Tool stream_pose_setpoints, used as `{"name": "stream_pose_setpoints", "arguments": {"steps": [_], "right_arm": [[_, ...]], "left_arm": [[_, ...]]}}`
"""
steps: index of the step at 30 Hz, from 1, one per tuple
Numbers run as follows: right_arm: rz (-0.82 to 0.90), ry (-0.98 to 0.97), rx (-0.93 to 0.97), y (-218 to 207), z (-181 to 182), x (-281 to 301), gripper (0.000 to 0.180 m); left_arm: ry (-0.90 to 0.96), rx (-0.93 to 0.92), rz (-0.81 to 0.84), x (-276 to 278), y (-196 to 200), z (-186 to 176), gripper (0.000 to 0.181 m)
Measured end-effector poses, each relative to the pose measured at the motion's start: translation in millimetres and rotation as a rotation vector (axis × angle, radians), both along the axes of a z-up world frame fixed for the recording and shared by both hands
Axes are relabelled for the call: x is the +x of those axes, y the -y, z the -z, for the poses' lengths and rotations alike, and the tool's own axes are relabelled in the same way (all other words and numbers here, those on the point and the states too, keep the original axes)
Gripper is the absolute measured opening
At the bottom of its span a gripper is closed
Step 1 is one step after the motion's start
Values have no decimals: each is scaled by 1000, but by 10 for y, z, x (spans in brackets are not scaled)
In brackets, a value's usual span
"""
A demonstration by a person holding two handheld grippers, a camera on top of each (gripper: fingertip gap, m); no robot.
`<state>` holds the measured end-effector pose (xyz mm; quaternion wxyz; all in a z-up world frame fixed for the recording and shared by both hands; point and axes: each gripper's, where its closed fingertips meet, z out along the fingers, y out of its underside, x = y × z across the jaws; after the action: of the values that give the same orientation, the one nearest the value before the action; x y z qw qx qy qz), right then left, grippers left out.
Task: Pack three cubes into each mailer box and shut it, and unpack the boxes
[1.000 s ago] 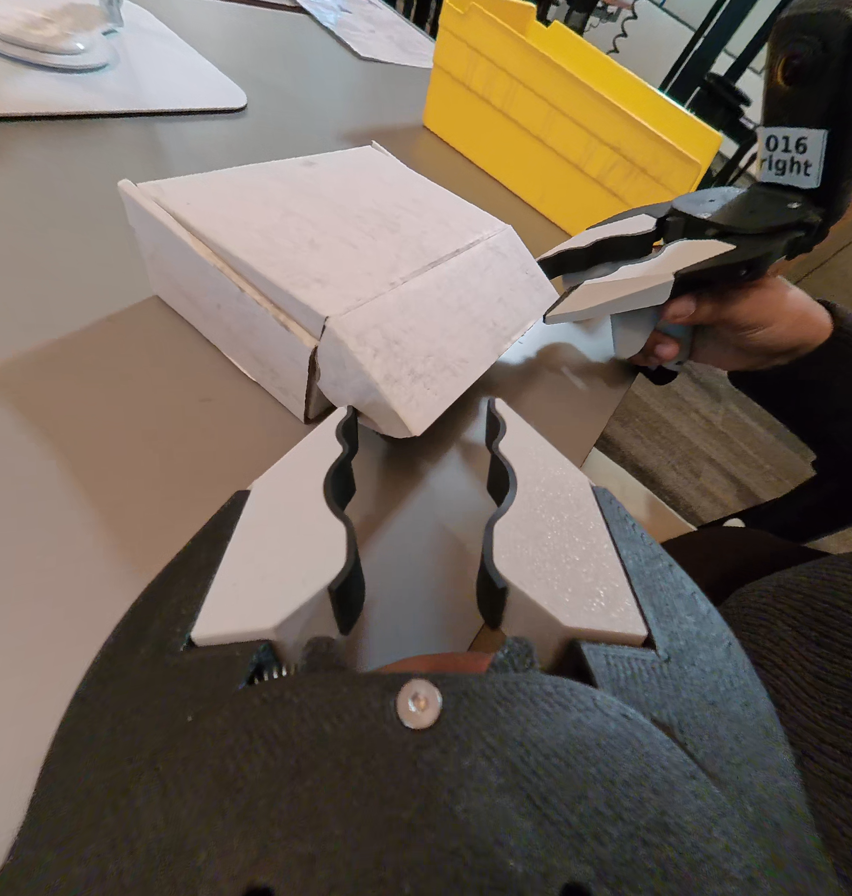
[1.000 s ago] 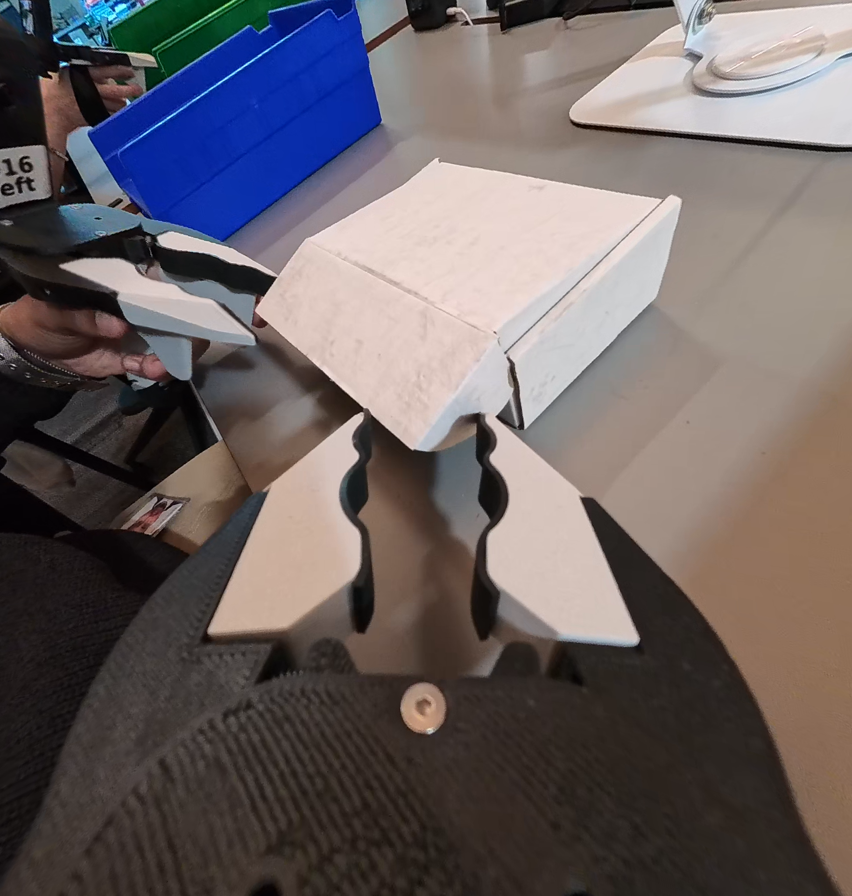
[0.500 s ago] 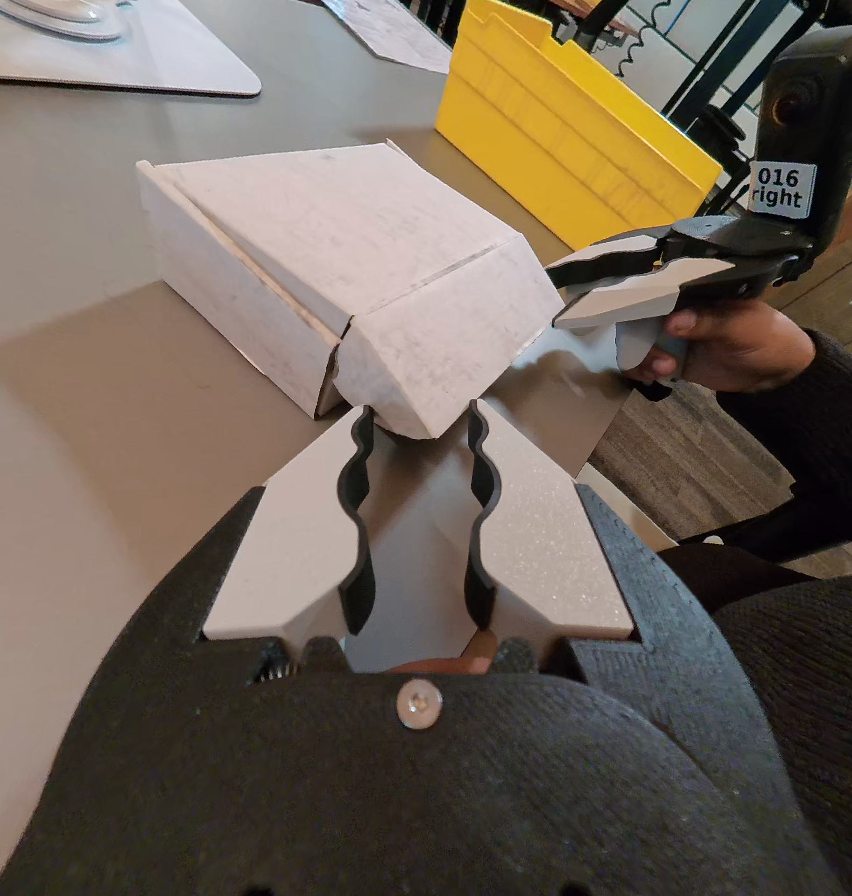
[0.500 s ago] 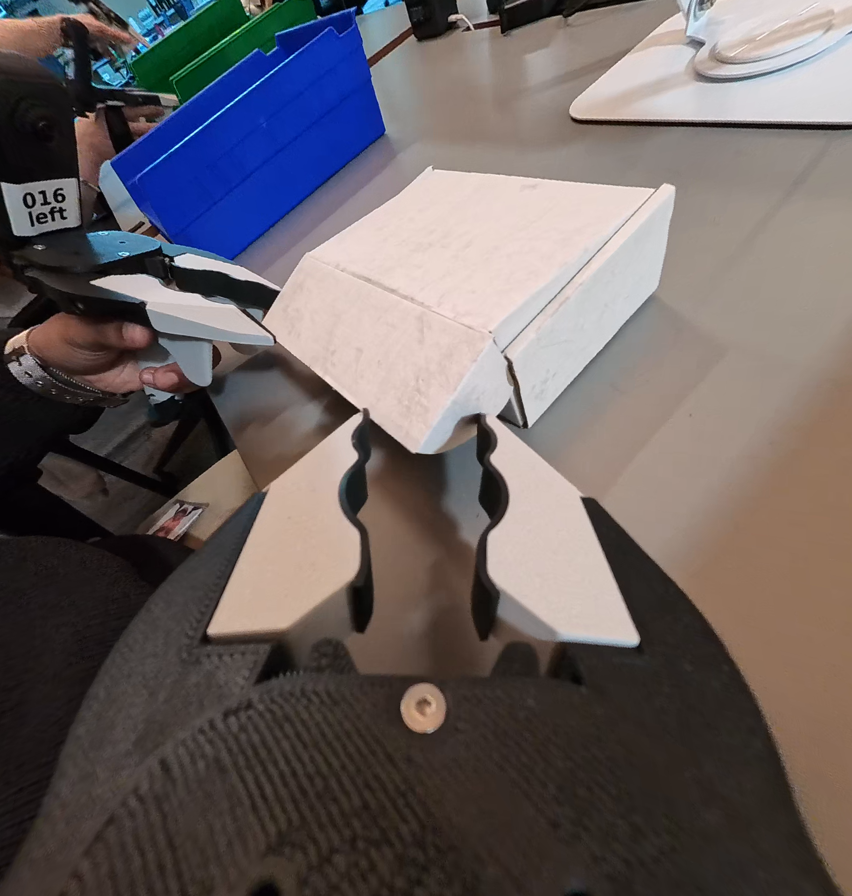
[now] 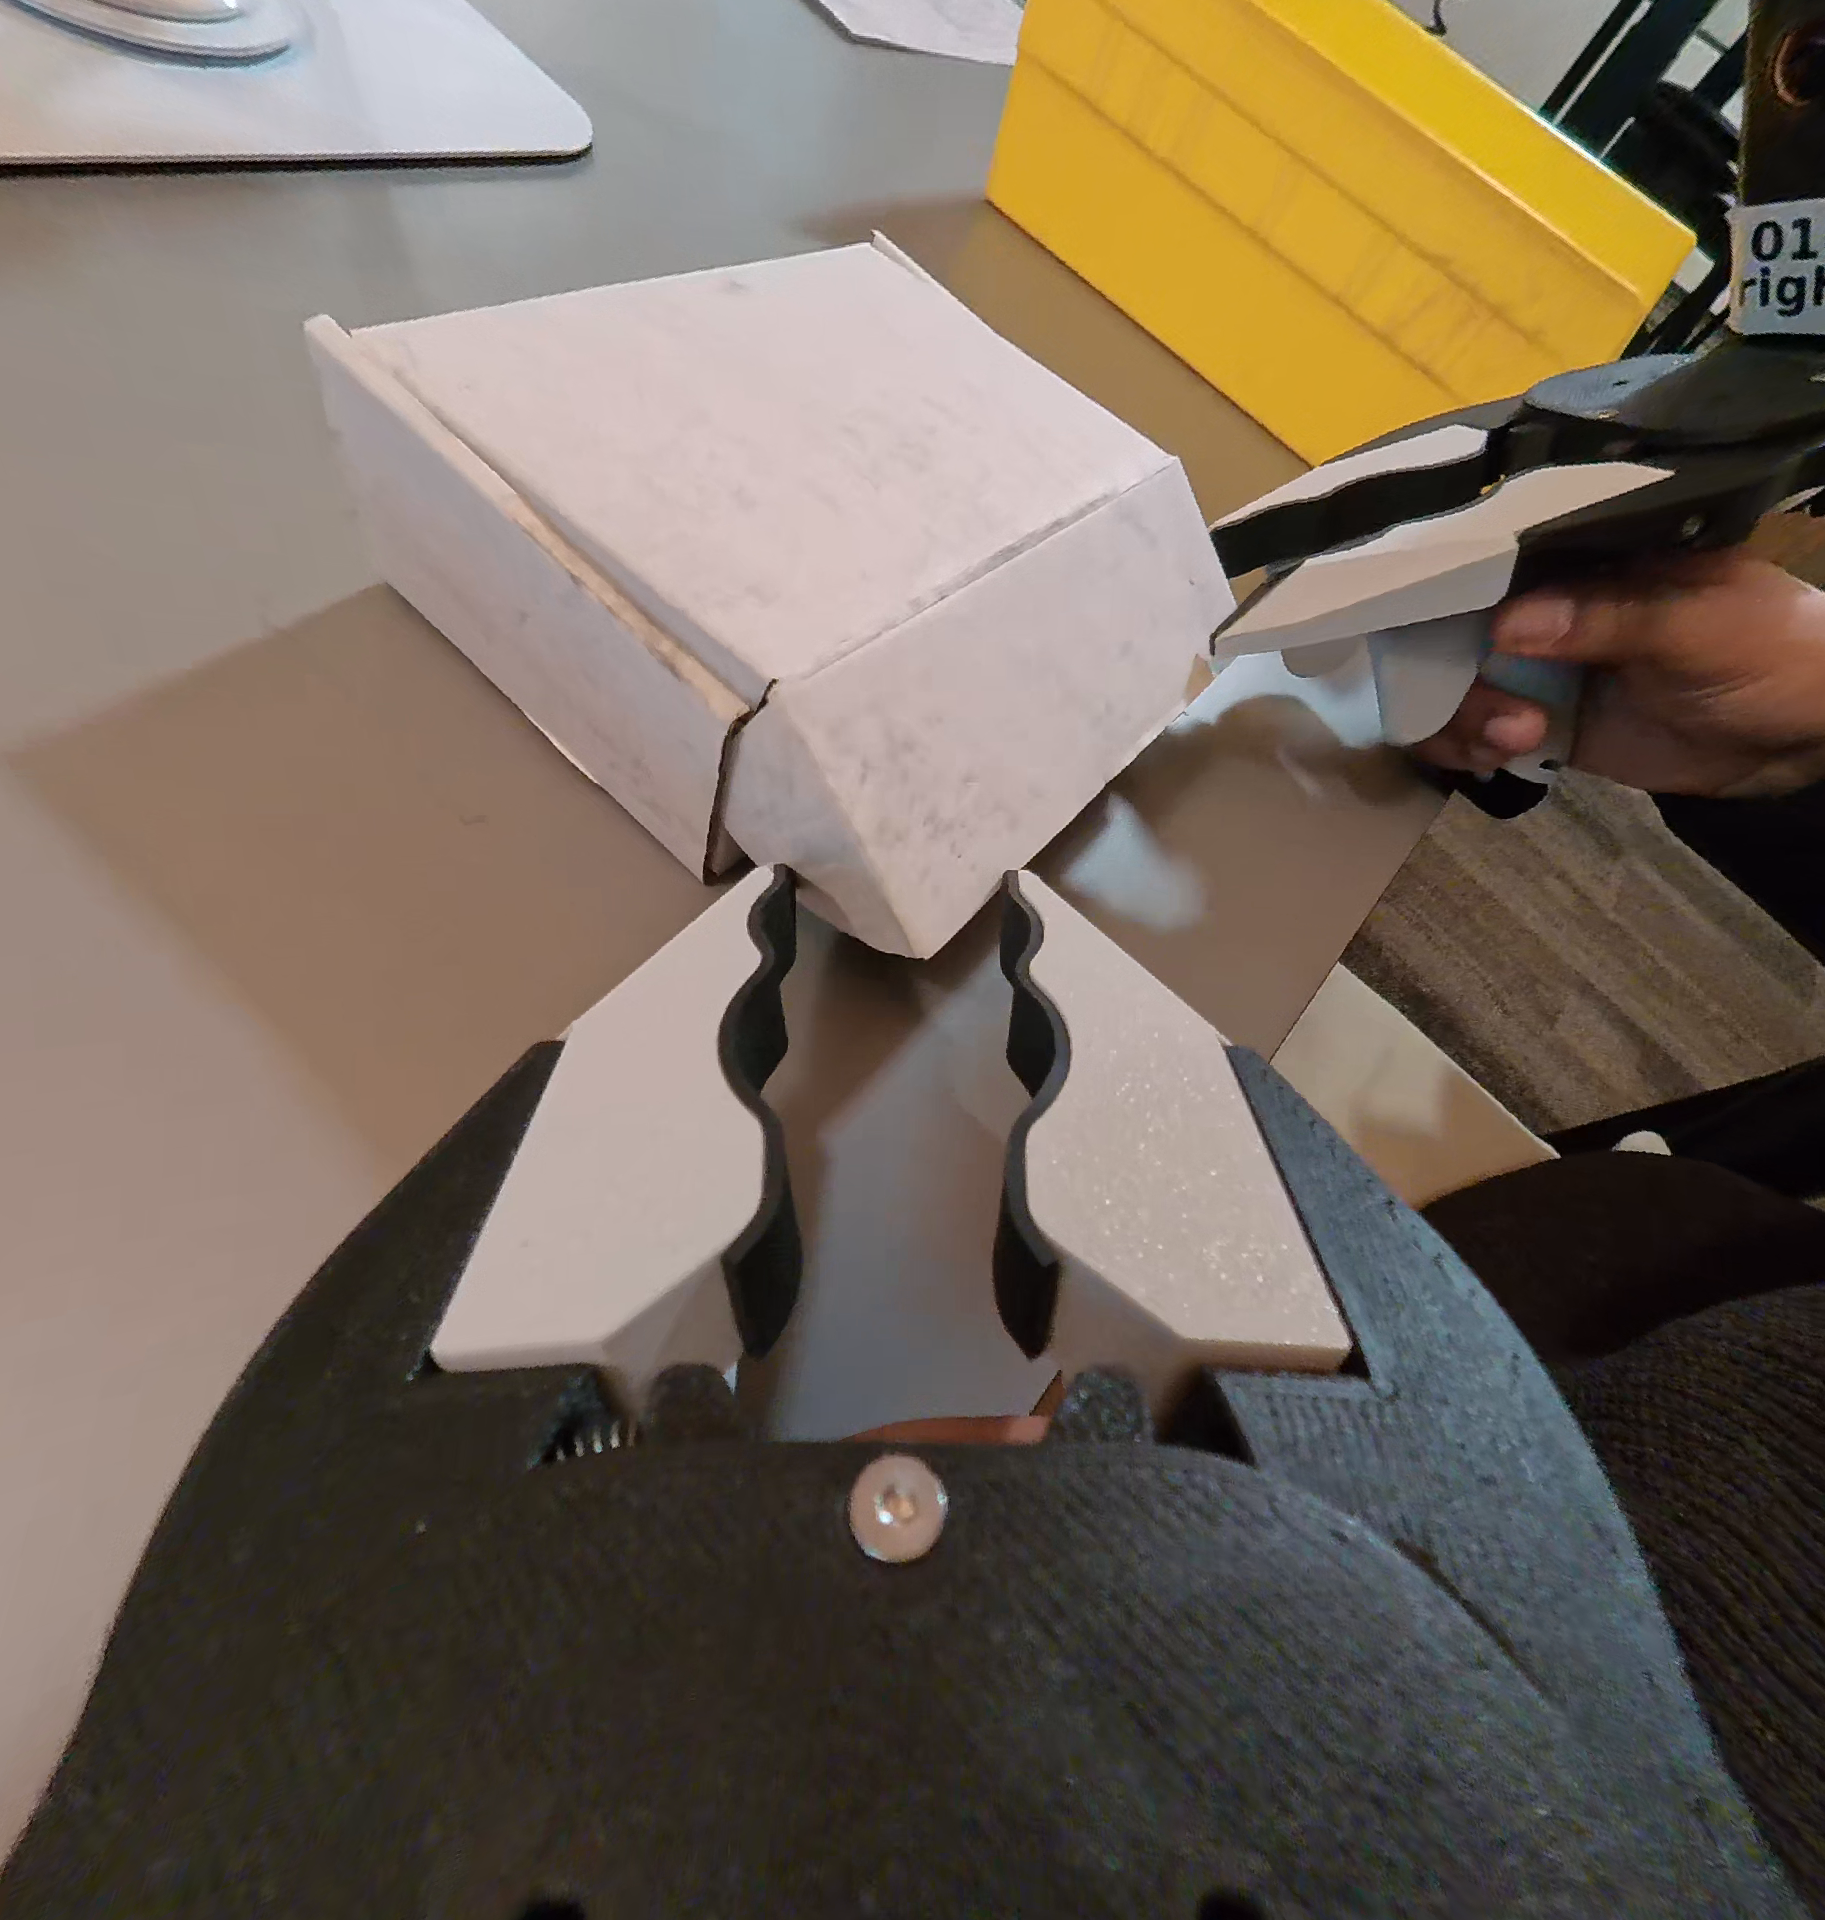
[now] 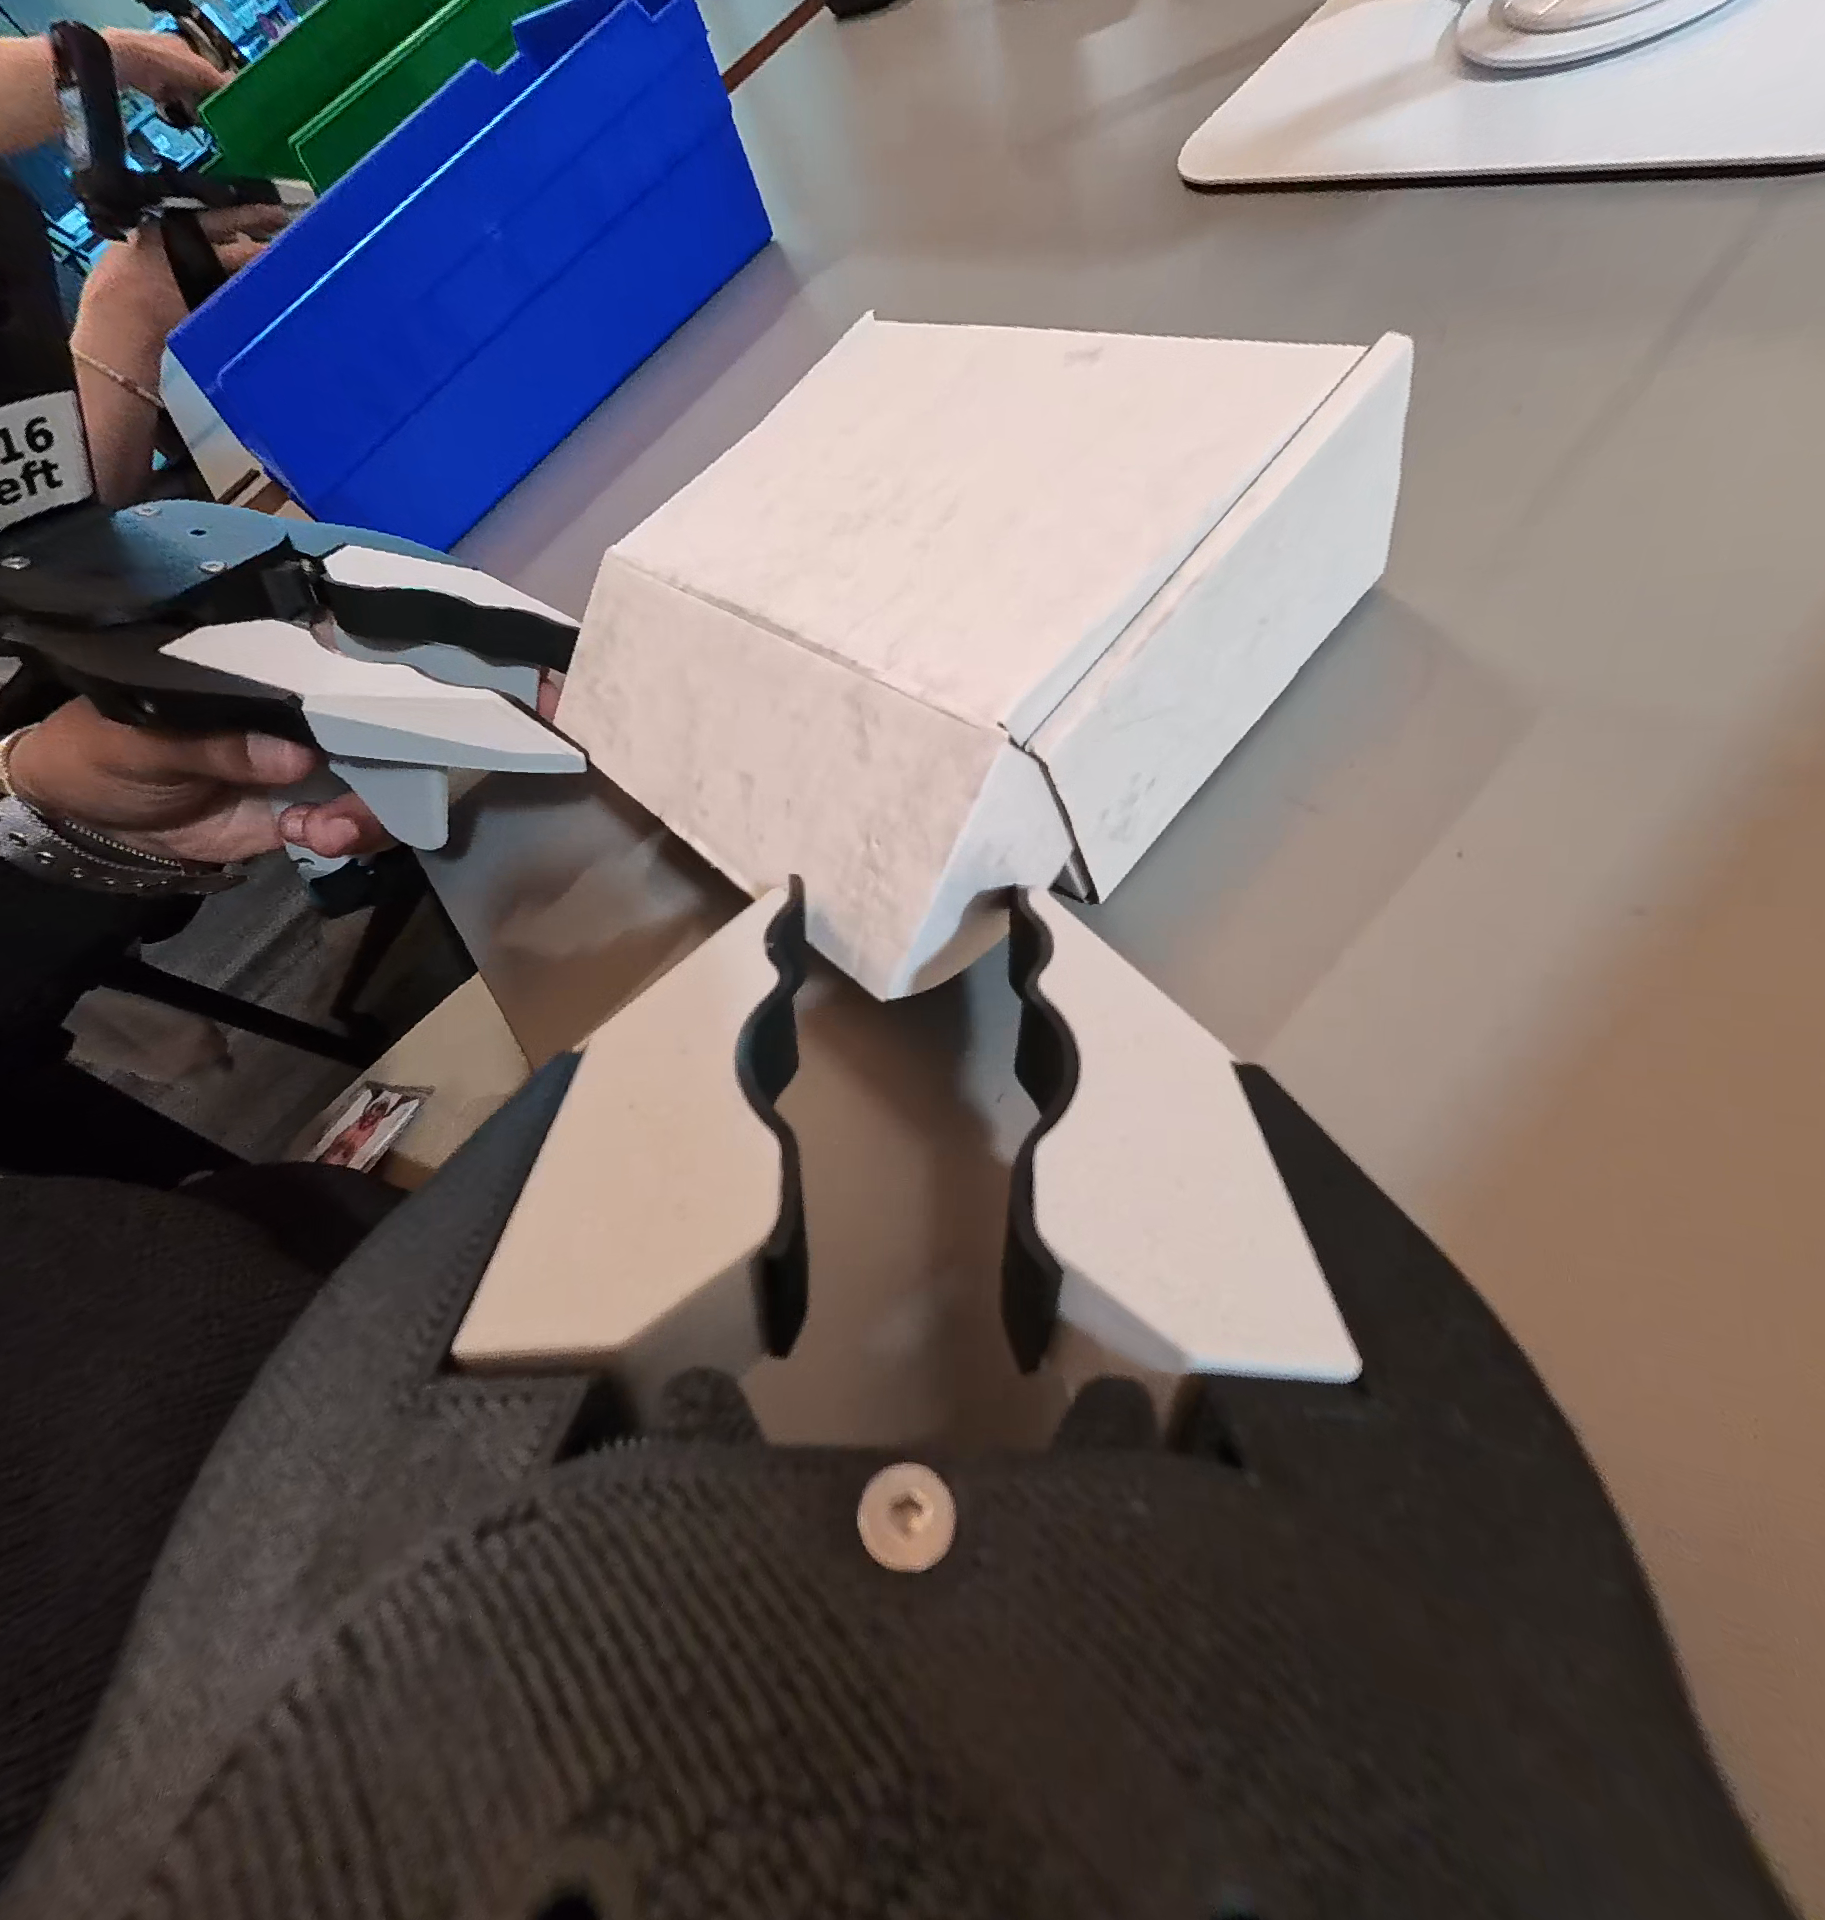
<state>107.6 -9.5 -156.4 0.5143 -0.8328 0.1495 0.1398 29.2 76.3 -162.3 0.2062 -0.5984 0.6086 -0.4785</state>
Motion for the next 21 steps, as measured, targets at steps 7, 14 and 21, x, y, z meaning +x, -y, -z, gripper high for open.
{"name": "stream_pose_setpoints", "arguments": {"steps": [7,14,21], "right_arm": [[-19,56,21,16,-52,-19,41],[-23,89,33,23,-84,2,32],[20,24,-28,7,26,99,18]], "left_arm": [[10,7,2,-13,-8,-24,36],[57,-30,-15,0,-48,-123,31],[13,44,-53,61,-101,-8,23]]}}
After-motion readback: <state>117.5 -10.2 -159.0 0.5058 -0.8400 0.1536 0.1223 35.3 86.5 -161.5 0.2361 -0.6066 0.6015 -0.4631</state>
